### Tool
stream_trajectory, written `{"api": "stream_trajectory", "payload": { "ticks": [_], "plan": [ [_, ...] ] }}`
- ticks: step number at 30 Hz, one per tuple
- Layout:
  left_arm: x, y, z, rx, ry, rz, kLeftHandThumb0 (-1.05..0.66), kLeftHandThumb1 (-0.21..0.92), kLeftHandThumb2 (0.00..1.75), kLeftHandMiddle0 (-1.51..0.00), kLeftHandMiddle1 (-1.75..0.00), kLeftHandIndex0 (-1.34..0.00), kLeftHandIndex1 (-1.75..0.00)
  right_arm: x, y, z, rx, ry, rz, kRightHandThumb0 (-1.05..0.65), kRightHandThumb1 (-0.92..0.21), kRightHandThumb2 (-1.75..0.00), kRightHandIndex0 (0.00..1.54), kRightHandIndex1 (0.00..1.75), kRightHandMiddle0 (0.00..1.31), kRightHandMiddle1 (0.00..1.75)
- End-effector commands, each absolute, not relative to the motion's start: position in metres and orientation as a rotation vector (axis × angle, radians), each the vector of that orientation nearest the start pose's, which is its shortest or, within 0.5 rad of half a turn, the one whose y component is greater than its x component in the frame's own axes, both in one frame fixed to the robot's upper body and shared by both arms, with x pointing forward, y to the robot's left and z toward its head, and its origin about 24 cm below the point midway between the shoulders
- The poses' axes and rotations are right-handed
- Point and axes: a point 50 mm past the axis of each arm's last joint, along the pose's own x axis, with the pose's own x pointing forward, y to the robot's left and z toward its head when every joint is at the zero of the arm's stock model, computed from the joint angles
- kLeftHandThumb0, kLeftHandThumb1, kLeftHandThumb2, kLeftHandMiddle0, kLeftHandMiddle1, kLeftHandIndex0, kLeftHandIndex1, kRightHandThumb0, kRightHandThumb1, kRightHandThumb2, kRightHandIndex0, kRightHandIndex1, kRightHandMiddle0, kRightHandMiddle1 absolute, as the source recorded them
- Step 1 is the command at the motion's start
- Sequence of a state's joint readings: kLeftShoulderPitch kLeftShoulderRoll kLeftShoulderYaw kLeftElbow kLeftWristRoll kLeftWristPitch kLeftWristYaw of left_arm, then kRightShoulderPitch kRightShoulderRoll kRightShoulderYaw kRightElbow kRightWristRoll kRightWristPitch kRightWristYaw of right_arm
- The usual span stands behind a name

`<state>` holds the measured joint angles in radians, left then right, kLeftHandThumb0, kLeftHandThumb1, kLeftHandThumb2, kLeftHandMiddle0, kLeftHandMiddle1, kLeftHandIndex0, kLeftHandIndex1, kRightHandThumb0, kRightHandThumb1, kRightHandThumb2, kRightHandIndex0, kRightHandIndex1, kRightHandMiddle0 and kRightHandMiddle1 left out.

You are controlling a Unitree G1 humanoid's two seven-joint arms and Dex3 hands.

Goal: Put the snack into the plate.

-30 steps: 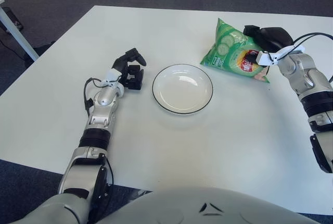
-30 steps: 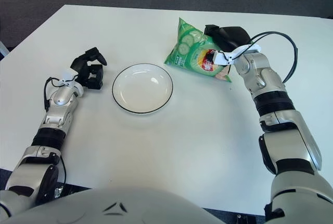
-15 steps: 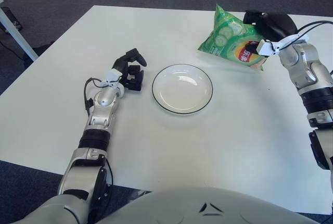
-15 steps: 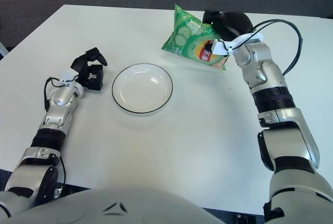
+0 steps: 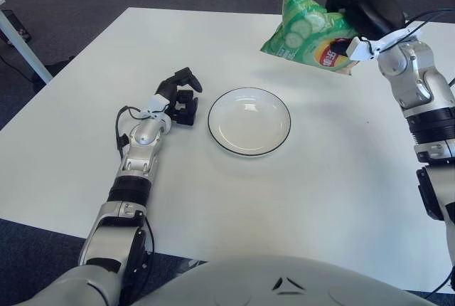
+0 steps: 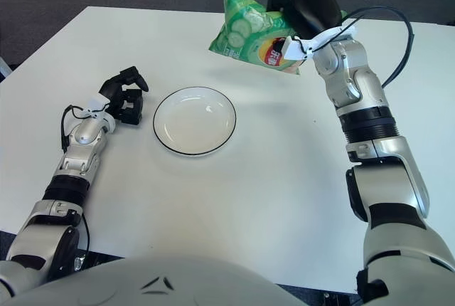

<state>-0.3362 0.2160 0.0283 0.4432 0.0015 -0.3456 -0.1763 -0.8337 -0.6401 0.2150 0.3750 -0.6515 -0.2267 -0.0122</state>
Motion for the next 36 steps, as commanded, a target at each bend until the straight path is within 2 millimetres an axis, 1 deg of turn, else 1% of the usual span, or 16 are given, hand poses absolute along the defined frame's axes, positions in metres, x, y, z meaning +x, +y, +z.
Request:
{"api": "stream_trajectory", "payload": {
  "ticks": [1, 7, 10, 16, 20, 25, 28, 31, 33, 36],
  "plan": [
    [0.299, 0.176, 0.037, 0.181, -0.096, -0.187, -0.51, 0.23, 1.43, -1.24, -1.75, -0.69, -1.75, 0.36, -0.175, 0.256, -1.295, -0.72, 0.017, 0.0, 0.05, -1.73, 0.86, 1.75, 0.68, 1.75],
    [0.299, 0.177, 0.036, 0.187, -0.102, -0.171, -0.51, 0.24, 1.41, -1.23, -1.75, -0.67, -1.75, 0.347, -0.158, 0.262, -1.297, -0.82, 0.049, 0.0, 0.03, -1.71, 0.85, 1.74, 0.65, 1.75],
    [0.3, 0.177, 0.036, 0.18, -0.107, -0.173, -0.52, 0.23, 1.42, -1.24, -1.75, -0.69, -1.75, 0.343, -0.151, 0.265, -1.323, -0.842, 0.069, 0.0, 0.06, -1.73, 0.9, 1.7, 0.68, 1.75],
    [0.301, 0.177, 0.036, 0.173, -0.111, -0.178, -0.52, 0.22, 1.44, -1.24, -1.75, -0.69, -1.75, 0.337, -0.144, 0.267, -1.338, -0.853, 0.097, 0.0, 0.08, -1.74, 0.93, 1.66, 0.68, 1.75],
    [0.301, 0.177, 0.036, 0.175, -0.114, -0.172, -0.52, 0.22, 1.43, -1.24, -1.75, -0.69, -1.75, 0.331, -0.136, 0.267, -1.323, -0.866, 0.158, 0.0, 0.07, -1.74, 0.92, 1.69, 0.68, 1.75],
    [0.302, 0.177, 0.035, 0.177, -0.115, -0.169, -0.52, 0.22, 1.43, -1.24, -1.75, -0.69, -1.75, 0.327, -0.131, 0.267, -1.287, -0.867, 0.22, 0.0, 0.06, -1.75, 0.89, 1.74, 0.67, 1.75],
    [0.302, 0.177, 0.035, 0.18, -0.117, -0.169, -0.52, 0.22, 1.43, -1.24, -1.75, -0.69, -1.75, 0.326, -0.129, 0.267, -1.271, -0.868, 0.235, 0.0, 0.06, -1.75, 0.89, 1.74, 0.68, 1.75],
    [0.303, 0.176, 0.035, 0.182, -0.114, -0.174, -0.52, 0.22, 1.43, -1.24, -1.75, -0.69, -1.75, 0.323, -0.123, 0.265, -1.229, -0.875, 0.256, 0.0, 0.06, -1.75, 0.88, 1.75, 0.68, 1.75],
    [0.303, 0.176, 0.035, 0.184, -0.118, -0.174, -0.52, 0.22, 1.43, -1.24, -1.75, -0.69, -1.75, 0.32, -0.116, 0.264, -1.223, -0.858, 0.28, 0.0, 0.06, -1.75, 0.88, 1.75, 0.68, 1.74],
    [0.303, 0.175, 0.035, 0.187, -0.122, -0.174, -0.52, 0.22, 1.44, -1.24, -1.75, -0.69, -1.75, 0.317, -0.113, 0.264, -1.221, -0.834, 0.317, 0.0, 0.07, -1.75, 0.88, 1.75, 0.69, 1.74]
  ]
}}
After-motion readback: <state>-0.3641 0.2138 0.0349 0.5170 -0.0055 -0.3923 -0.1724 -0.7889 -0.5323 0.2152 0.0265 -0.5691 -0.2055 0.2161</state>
